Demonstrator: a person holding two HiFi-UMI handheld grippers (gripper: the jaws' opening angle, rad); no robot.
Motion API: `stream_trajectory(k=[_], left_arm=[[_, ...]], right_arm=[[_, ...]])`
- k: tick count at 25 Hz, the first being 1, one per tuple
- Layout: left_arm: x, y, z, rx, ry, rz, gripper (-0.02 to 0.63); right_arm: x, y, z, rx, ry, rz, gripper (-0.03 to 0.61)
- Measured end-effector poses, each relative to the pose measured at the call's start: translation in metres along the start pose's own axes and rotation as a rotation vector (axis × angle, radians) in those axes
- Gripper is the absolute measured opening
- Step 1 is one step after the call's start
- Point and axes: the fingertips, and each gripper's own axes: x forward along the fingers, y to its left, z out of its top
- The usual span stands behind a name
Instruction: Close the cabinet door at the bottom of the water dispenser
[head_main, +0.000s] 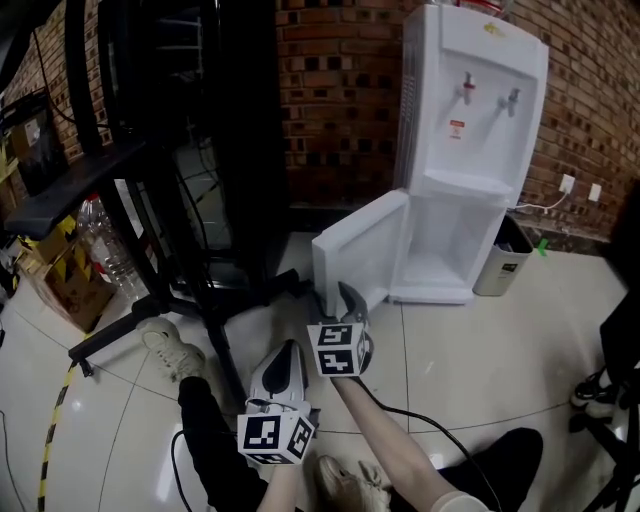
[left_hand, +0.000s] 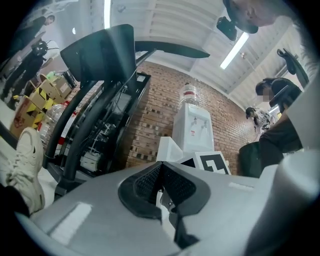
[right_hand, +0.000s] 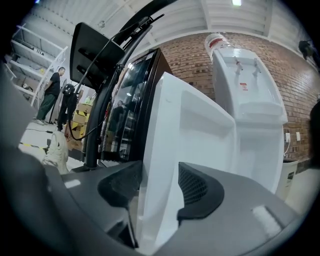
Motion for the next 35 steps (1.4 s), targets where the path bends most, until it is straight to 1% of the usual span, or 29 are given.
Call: stream_trajectory(k=[4,8,11,16,20,26,28,31,35], left_arm=[[0.007,-0.017,-0.013,0.014,0.020,-0.042,0.014],[0.010,-0.023,-0.022,0.026,0.040,-0.049,0.014],[0.013,-0.029,-0.029,0.029,0.054,-0.053,0.014],[0.019,-0.040,-0.046,0.058,0.096,-0.082,0.014],[0.021,-0.041,-0.049,0.028,0.095,-0.076,0.014],[0.029,-0.061,-0.040,-0.005,0.062,-0.137,0.014],[0.029,-0.065,-0.041,0.005,0.060,-0.148,0.014],[0.031,-0.064,-0.047,0.014,0.066,-0.140,0.014],[0.035,-0.060,-0.055,-0.004,0.079,-0.123,0.014]], right_arm=[[-0.018,-0.006,-0.004,-0.020,0.008,0.025,0.222],[-0.039,-0.014,-0.006,-0.057,0.008,0.032,0.216],[-0.054,-0.024,-0.008,-0.055,0.006,0.024,0.215],[-0.076,-0.041,-0.014,-0.033,-0.010,0.005,0.210],[-0.091,-0.056,-0.018,-0.020,-0.008,-0.028,0.210],[-0.112,-0.078,-0.022,0.010,0.026,-0.080,0.204],[-0.122,-0.088,-0.025,0.009,0.021,-0.100,0.198],[-0.136,-0.104,-0.029,0.001,0.012,-0.140,0.187],[-0.151,-0.130,-0.034,0.028,0.025,-0.198,0.178]])
